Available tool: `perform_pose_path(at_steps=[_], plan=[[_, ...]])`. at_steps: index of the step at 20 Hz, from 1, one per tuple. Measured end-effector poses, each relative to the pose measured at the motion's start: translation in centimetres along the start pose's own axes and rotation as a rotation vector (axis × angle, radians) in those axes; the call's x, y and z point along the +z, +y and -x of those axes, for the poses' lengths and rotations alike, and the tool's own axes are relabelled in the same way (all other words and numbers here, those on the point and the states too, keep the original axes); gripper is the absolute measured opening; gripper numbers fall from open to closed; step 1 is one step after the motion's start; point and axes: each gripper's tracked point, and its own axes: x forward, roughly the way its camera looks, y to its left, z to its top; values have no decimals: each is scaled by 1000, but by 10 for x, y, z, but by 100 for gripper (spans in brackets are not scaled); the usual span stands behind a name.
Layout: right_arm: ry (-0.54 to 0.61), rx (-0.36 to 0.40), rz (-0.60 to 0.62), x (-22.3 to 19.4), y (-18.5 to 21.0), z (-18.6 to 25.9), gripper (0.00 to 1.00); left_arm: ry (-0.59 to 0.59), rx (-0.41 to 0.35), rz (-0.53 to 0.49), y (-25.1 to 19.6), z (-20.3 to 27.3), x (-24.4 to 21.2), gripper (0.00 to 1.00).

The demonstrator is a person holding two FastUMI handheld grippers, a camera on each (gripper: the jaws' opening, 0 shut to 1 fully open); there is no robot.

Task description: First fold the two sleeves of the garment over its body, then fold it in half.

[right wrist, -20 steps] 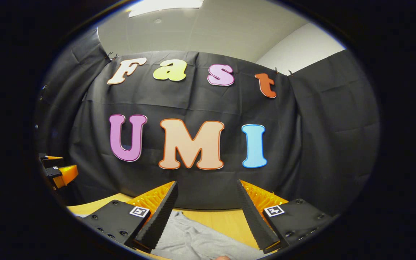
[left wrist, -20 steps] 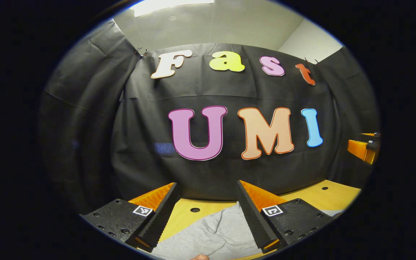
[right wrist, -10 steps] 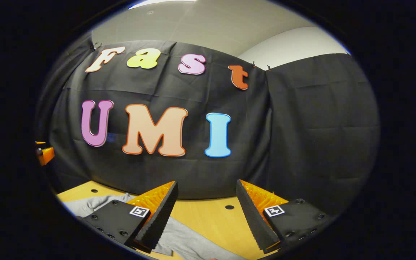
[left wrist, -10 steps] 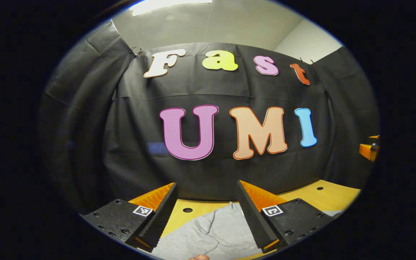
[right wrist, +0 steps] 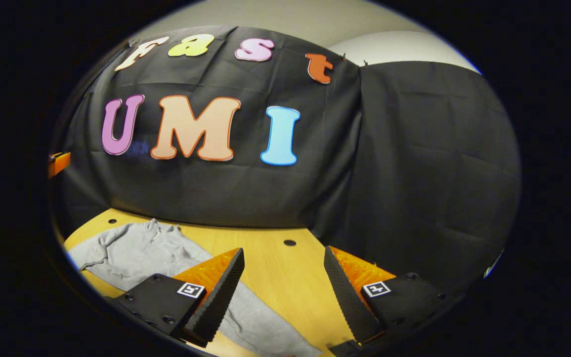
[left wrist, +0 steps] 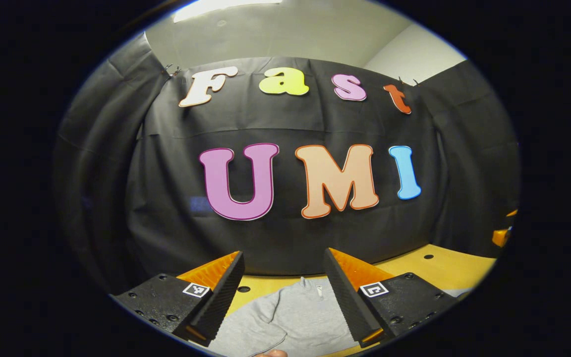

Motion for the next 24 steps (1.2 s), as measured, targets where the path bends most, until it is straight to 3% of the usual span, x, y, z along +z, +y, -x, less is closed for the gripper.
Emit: perform_pose_path(at_steps=[10,17,24], plan=[[322,-9,12,-137,-40,6,100,9,-32,-26,-29,-9,2,93],[600,58,-95,-220,-38,16,100,23,-39,-32,-64,-11,0,93],[715,160,-54,-256,-32,22,100,54,5,-30,-95,-10,-9,94]])
